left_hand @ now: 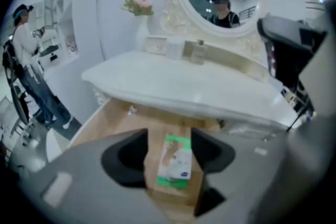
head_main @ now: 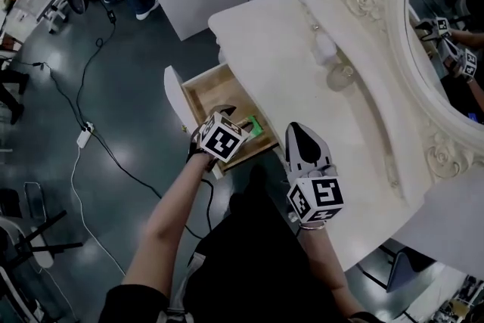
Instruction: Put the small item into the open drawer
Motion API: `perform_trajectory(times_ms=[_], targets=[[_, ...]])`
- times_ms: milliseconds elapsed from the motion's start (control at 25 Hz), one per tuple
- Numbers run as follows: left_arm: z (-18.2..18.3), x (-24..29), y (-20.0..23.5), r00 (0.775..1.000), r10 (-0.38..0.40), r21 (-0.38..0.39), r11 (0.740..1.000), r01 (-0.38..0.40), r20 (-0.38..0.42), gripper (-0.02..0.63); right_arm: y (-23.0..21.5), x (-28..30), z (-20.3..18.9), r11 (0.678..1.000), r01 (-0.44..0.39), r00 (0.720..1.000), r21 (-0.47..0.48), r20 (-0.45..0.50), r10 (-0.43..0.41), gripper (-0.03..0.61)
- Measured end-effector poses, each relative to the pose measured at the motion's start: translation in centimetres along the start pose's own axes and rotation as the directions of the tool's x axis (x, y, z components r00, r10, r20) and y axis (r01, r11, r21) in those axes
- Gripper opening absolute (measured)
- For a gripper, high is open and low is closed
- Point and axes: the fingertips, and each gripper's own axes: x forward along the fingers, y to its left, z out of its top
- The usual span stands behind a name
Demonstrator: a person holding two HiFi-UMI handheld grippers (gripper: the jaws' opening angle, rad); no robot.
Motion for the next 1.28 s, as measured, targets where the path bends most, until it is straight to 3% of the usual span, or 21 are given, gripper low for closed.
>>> perform_trajectory(times_ms=[240,560,1080,1280], targets=[[1.8,-6.0,1.1,0.979,0.102,-0.117,0.99,-0.082,0.175,0.19,2.1,-0.5,0.8,0.999,-0.027,0.999,-0.026,0.016,0.028,0.006],[1.9,-13.4,1.7,0.909,0.241,-0.242,0.956,-0.163,0.339,0.11,4.9,-1.5,1.4,0.995,-0.07,0.997,-0.069,0.035,0.072,0.005],[-1.0,-22.4,0.3,0.786,0.394,-0.41,0.891,-0.198,0.477,0.008,9.0,-4.3,2.2,0.985,-0.13,0.988,-0.117,0.071,0.139,0.005],[-2.1,-25.0,-0.8,0.742,0.441,-0.448,0.869,-0.212,0.504,0.008,9.8,-5.4,2.6,0.983,-0.135,0.985,-0.126,0.093,0.148,0.005]])
